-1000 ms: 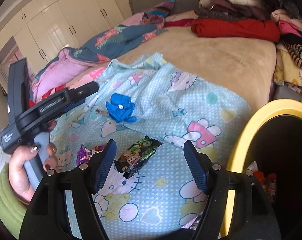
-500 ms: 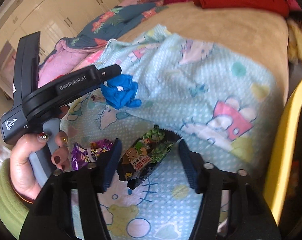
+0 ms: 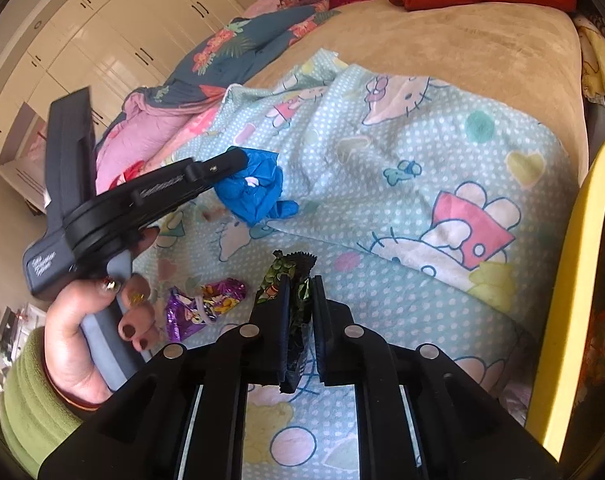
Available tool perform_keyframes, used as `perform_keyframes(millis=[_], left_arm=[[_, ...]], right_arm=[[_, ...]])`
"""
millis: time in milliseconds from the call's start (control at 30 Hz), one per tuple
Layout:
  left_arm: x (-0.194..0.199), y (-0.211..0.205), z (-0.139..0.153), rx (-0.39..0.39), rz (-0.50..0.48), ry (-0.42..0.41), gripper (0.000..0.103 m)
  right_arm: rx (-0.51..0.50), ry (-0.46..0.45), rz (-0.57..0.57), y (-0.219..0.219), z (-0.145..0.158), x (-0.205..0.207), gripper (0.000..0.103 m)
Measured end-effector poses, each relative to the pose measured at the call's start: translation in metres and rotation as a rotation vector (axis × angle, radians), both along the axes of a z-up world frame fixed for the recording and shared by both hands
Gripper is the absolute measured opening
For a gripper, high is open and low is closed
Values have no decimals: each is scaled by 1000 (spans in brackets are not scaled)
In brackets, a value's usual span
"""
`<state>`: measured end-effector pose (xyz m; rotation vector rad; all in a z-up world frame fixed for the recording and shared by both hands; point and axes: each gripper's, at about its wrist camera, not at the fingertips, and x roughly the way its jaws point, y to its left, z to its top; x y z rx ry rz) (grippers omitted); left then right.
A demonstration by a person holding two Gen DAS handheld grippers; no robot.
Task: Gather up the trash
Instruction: 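Carry the blue glove and snack pack in both grippers over the bin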
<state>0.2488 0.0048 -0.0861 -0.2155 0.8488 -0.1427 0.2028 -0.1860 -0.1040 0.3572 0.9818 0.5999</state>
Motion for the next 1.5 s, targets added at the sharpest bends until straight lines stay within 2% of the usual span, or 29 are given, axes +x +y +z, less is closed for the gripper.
perform_keyframes(millis=[300,600,933,1500], left_arm=[[-23,-2,46,-90,-16,-93,6],[-44,-10,78,-124,-26,-160,6],[-60,-32,83,-162,-59,-162,6],[-79,-86,96,-160,-166,-181,6]], right_arm=[[36,-54,-11,-10,22,-8,9],[62,-153,-44,-32,52,-17,9],[68,-202,-148,-77,71,-17,9],[49,-263,-307,-148,89,-30,9]])
